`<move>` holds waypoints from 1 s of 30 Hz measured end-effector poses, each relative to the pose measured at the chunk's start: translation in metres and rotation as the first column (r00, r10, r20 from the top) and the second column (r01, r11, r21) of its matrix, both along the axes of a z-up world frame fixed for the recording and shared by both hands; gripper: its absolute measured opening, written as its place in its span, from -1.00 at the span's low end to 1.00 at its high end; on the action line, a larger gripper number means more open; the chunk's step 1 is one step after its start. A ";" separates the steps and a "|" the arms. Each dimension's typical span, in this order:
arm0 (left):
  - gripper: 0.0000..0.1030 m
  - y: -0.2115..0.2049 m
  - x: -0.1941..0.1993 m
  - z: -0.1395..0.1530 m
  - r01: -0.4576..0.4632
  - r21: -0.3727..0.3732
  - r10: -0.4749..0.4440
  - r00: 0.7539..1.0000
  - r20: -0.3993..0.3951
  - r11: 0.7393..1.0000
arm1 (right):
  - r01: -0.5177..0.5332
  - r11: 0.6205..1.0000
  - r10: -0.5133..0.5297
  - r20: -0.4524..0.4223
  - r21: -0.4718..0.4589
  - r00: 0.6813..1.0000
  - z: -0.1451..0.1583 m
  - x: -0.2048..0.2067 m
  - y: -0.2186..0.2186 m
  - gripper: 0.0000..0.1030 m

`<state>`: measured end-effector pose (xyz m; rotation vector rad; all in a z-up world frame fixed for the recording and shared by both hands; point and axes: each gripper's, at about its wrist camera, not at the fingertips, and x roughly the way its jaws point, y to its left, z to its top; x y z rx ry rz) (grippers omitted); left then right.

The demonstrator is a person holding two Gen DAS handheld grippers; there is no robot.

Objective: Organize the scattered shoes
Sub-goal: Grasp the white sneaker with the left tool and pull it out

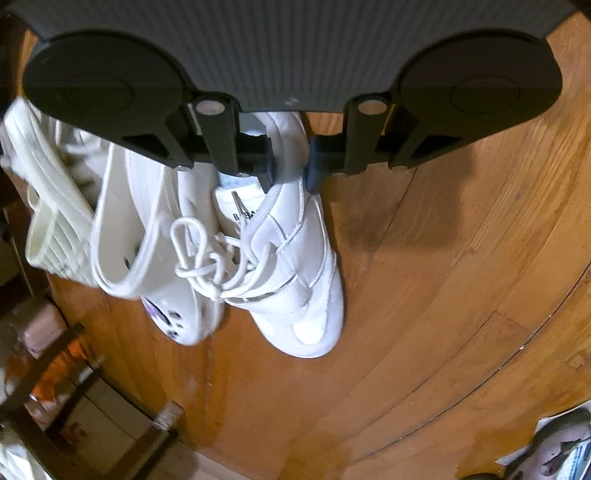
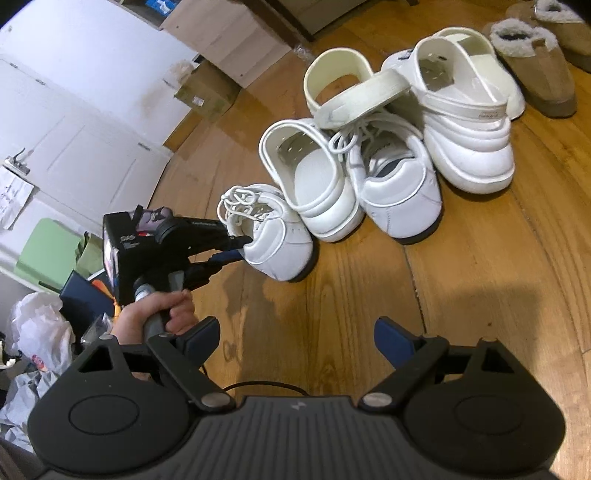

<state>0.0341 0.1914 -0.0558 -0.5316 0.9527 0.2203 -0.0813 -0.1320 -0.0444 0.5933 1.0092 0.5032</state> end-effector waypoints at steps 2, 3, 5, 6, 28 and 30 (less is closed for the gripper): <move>-0.73 -0.002 -0.002 0.000 0.012 0.017 -0.012 1.000 -0.001 1.000 | -0.002 1.000 0.003 -0.014 0.005 1.000 -0.004 0.002 0.001 0.78; -0.73 -0.007 -0.006 0.001 0.021 0.036 -0.021 1.000 0.001 0.999 | -0.001 1.000 0.002 -0.026 0.008 1.000 -0.007 0.004 0.002 0.78; -0.72 -0.009 -0.004 0.000 0.025 0.050 -0.025 1.000 0.007 0.998 | -0.004 1.000 0.004 -0.040 0.016 0.999 -0.012 0.006 0.002 0.78; -0.70 -0.012 -0.002 0.000 0.031 0.067 -0.032 0.999 0.009 0.997 | -0.003 1.000 0.004 -0.046 0.017 0.999 -0.013 0.006 0.002 0.78; -0.67 -0.012 0.011 -0.023 -0.053 0.065 0.052 0.998 0.018 0.997 | 0.076 0.997 -0.073 -0.116 0.021 0.991 -0.032 -0.001 -0.026 0.81; -0.67 -0.016 0.010 -0.023 -0.039 0.097 0.037 0.999 0.018 0.995 | 0.073 0.997 -0.071 -0.127 0.015 0.989 -0.036 0.001 -0.026 0.81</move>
